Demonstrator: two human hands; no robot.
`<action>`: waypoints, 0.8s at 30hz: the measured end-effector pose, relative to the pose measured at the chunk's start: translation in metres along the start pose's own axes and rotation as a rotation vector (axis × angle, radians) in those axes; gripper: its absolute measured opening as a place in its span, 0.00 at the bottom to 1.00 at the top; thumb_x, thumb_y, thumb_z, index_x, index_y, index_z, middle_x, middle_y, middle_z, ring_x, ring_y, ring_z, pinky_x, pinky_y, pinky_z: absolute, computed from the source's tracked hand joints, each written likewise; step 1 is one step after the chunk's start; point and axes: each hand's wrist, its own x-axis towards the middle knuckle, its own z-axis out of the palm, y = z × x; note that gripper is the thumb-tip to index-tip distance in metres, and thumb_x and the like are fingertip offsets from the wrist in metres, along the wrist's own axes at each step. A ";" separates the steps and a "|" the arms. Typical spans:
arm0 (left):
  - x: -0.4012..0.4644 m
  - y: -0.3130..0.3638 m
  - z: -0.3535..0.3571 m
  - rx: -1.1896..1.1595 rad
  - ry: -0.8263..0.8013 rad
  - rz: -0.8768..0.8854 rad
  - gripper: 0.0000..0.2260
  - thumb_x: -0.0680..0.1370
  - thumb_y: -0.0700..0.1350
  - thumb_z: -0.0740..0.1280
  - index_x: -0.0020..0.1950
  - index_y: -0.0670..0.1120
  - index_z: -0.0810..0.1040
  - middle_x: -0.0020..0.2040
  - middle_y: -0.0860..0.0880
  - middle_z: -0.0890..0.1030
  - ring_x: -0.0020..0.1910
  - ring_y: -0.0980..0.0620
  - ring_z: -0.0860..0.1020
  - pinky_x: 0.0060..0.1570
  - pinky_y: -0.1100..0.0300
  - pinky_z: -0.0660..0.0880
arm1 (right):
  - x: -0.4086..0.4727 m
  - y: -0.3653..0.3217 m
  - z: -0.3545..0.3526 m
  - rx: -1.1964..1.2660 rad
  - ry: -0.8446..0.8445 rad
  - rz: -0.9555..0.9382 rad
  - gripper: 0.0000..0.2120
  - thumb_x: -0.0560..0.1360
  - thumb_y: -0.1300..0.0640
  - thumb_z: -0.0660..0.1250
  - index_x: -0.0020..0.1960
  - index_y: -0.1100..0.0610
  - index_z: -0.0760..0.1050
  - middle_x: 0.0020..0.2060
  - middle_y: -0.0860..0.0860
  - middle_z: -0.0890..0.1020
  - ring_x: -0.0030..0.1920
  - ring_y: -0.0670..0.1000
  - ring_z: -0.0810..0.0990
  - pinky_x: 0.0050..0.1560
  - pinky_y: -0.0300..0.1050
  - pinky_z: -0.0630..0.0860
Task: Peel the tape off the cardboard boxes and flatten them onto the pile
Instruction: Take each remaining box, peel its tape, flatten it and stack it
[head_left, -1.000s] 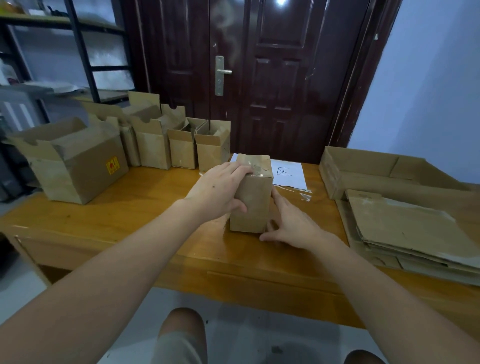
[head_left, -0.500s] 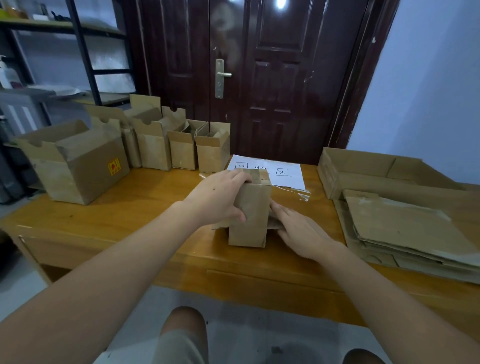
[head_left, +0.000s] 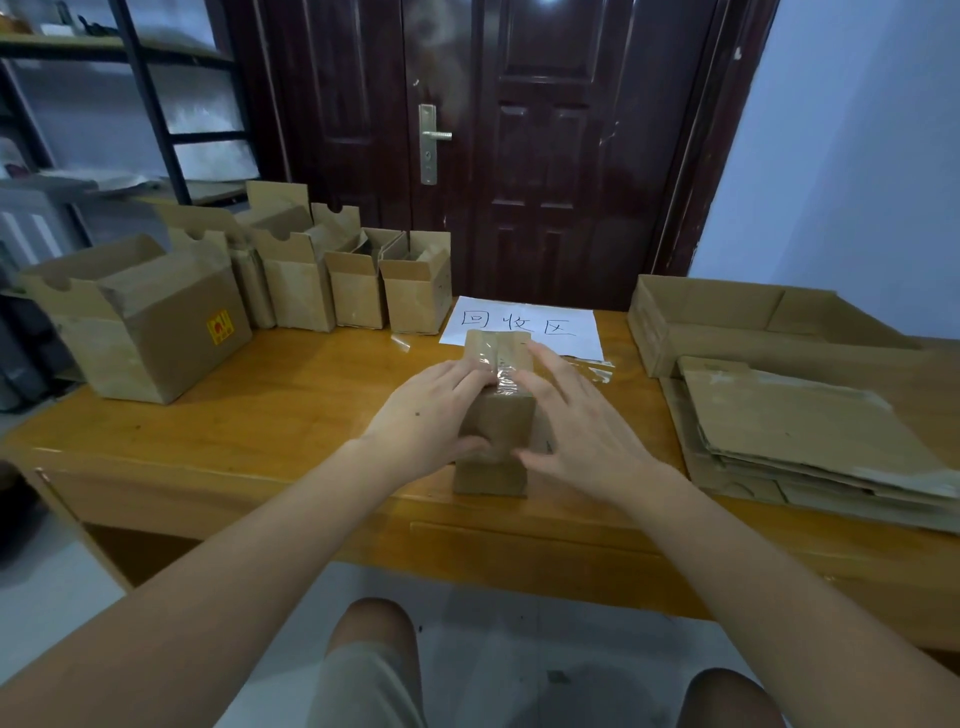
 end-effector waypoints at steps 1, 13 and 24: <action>-0.002 0.000 0.002 -0.005 -0.005 -0.006 0.35 0.74 0.58 0.76 0.76 0.50 0.67 0.76 0.50 0.70 0.75 0.49 0.68 0.74 0.54 0.65 | 0.002 -0.004 0.002 -0.030 0.019 -0.053 0.34 0.70 0.44 0.78 0.70 0.52 0.69 0.81 0.57 0.56 0.80 0.57 0.58 0.78 0.51 0.60; -0.008 -0.004 0.017 -0.151 0.014 -0.024 0.35 0.73 0.52 0.78 0.76 0.50 0.65 0.81 0.49 0.63 0.82 0.52 0.56 0.78 0.55 0.57 | -0.002 -0.025 0.039 -0.018 0.095 -0.085 0.05 0.75 0.55 0.74 0.44 0.56 0.85 0.76 0.60 0.68 0.78 0.63 0.62 0.75 0.66 0.62; -0.016 -0.011 0.028 -0.108 0.041 0.103 0.03 0.76 0.48 0.74 0.45 0.52 0.81 0.81 0.41 0.61 0.82 0.42 0.54 0.74 0.45 0.69 | -0.001 -0.024 0.038 0.028 0.087 -0.064 0.05 0.75 0.56 0.71 0.43 0.57 0.80 0.76 0.59 0.68 0.78 0.61 0.61 0.73 0.61 0.67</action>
